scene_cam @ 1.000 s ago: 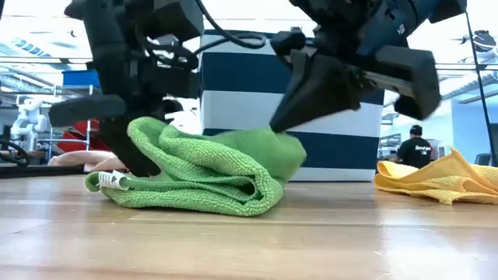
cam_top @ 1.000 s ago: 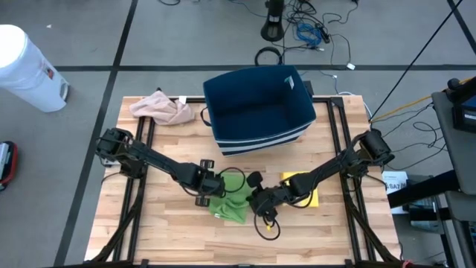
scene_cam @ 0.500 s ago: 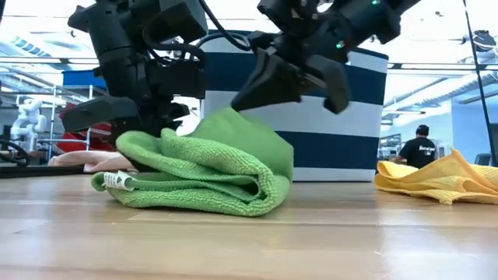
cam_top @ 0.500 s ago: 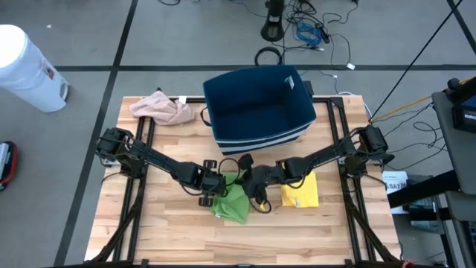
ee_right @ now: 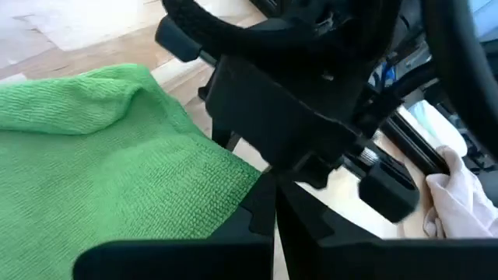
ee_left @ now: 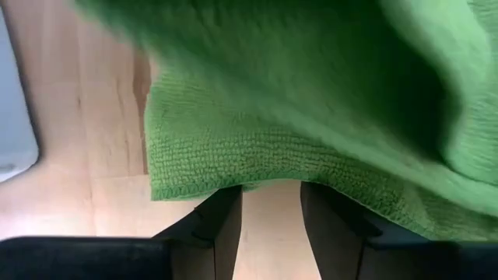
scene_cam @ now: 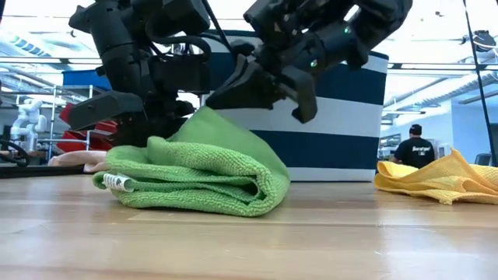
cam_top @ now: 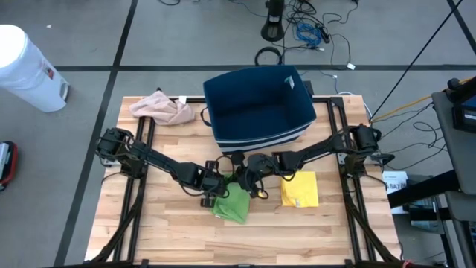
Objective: Fold towel
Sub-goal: Fold the green towel, then stack the folded green towel on the yellow towel
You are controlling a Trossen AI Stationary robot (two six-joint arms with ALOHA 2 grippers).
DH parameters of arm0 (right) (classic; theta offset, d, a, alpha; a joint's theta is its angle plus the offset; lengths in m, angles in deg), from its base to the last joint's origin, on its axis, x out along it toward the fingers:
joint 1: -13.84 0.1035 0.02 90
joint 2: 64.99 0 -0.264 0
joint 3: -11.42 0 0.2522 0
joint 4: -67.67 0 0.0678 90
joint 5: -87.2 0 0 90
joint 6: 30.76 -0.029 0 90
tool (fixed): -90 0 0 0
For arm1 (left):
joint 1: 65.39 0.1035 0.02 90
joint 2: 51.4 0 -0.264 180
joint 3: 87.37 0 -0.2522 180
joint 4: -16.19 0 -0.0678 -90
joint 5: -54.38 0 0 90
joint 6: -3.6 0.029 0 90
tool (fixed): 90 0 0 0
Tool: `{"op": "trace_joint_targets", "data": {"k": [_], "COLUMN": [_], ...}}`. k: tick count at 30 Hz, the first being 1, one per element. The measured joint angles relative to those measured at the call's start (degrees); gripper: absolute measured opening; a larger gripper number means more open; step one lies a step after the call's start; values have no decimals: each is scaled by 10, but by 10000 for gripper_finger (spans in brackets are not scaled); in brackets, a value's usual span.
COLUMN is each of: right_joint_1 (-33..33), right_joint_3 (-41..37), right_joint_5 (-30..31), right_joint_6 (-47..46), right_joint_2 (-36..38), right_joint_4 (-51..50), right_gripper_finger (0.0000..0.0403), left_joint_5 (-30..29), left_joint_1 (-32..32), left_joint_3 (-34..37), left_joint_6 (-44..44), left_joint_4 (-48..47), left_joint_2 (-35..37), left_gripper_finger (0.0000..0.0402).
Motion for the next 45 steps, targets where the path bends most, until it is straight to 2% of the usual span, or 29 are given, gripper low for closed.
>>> {"op": "trace_joint_targets", "data": {"k": [3, 8, 11, 19, 23, 27, 32, 35, 40, 45], "right_joint_1": [-8, -19, -21, -21, -21, -13, 2, 13, 21, 15], "right_joint_3": [0, 0, 0, 0, 0, 0, 0, 0, 0, 0], "right_joint_5": [-27, -26, -13, 87, 100, 94, 27, 23, 21, 22], "right_joint_6": [-7, -33, -37, -37, -46, -85, -146, -168, -175, -188], "right_joint_2": [-19, -52, -63, -36, -7, 12, 14, 12, -9, -62], "right_joint_4": [20, 42, 45, 11, -18, -59, -107, -117, -95, -60], "right_gripper_finger": [0, 12, 47, 182, 210, 208, 189, 175, 155, 134], "left_joint_5": [0, 0, -1, -1, -1, -1, -1, -1, -1, -1], "left_joint_1": [0, 0, 0, 0, 0, 0, 0, 0, 0, -1], "left_joint_3": [0, 0, -1, -1, -1, -1, -1, -1, -1, -1], "left_joint_6": [0, -5, -10, -25, -26, -26, -26, -25, -24, -24], "left_joint_4": [0, -1, -2, -13, -22, -22, -22, -21, -21, -20], "left_joint_2": [0, 0, 0, 0, 0, 0, 0, 0, 0, 0], "left_gripper_finger": [140, 140, 140, 140, 140, 140, 140, 140, 140, 140]}}
